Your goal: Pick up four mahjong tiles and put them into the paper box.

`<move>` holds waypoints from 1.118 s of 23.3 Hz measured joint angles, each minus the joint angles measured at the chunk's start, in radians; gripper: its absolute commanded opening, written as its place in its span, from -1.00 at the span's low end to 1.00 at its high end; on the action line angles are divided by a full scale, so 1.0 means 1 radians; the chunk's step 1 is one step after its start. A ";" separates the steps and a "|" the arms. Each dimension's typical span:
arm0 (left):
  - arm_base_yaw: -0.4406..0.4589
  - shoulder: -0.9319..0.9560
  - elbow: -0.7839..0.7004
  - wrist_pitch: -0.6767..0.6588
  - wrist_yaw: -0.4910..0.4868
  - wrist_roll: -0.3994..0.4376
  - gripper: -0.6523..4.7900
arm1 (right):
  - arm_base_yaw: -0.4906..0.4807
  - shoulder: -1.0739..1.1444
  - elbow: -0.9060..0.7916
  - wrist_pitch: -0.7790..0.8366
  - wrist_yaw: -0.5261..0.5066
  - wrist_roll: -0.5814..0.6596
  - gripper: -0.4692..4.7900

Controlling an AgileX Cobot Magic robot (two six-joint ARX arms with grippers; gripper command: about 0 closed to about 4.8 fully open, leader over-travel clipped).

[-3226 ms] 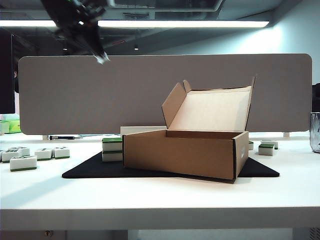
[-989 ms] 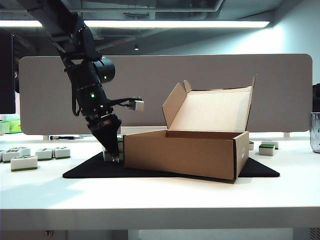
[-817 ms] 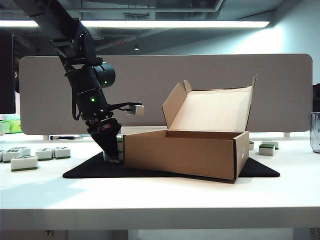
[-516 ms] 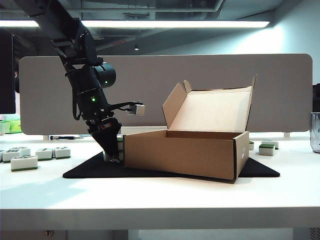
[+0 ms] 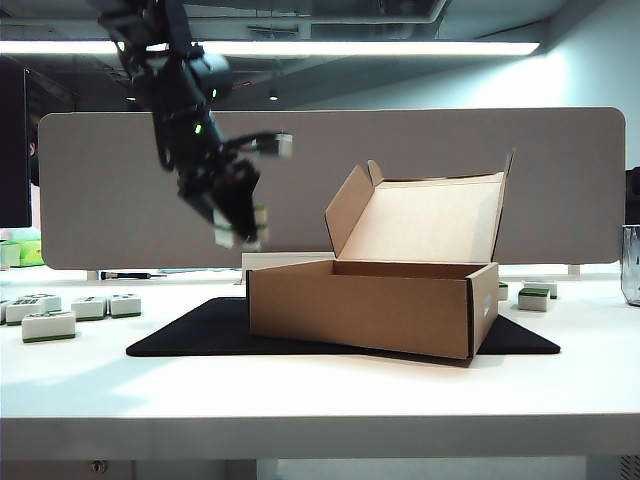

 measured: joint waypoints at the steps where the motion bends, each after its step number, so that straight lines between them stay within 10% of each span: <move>1: -0.021 -0.003 0.033 -0.024 -0.004 -0.045 0.12 | 0.000 0.000 0.000 0.000 0.000 0.000 -0.83; 12: -0.309 0.045 0.060 0.011 -0.042 -0.106 0.12 | 0.000 0.000 0.000 0.003 0.000 0.000 -0.83; 26: -0.355 0.201 0.056 0.037 -0.090 -0.155 0.23 | 0.000 0.000 0.000 0.000 0.000 0.000 -0.83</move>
